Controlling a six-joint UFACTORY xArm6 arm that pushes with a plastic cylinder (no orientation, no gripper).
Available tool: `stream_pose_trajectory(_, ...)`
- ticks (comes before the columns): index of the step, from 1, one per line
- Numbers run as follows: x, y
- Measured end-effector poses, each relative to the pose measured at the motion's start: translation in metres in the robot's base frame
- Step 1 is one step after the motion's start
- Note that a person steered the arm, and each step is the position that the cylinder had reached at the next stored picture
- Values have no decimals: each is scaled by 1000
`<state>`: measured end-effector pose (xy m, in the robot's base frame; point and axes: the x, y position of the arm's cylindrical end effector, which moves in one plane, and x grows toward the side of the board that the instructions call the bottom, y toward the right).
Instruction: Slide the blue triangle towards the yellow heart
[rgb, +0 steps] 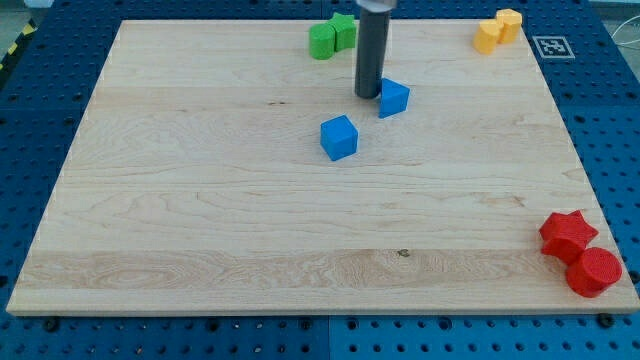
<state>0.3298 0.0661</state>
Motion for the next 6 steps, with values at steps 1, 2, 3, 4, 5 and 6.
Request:
stream_pose_trajectory(1, -18, 9)
stream_pose_trajectory(2, 8, -19)
stream_pose_trajectory(3, 42, -30)
stream_pose_trajectory(4, 55, -20)
stream_pose_trajectory(5, 52, 4)
stream_pose_trajectory(6, 27, 28)
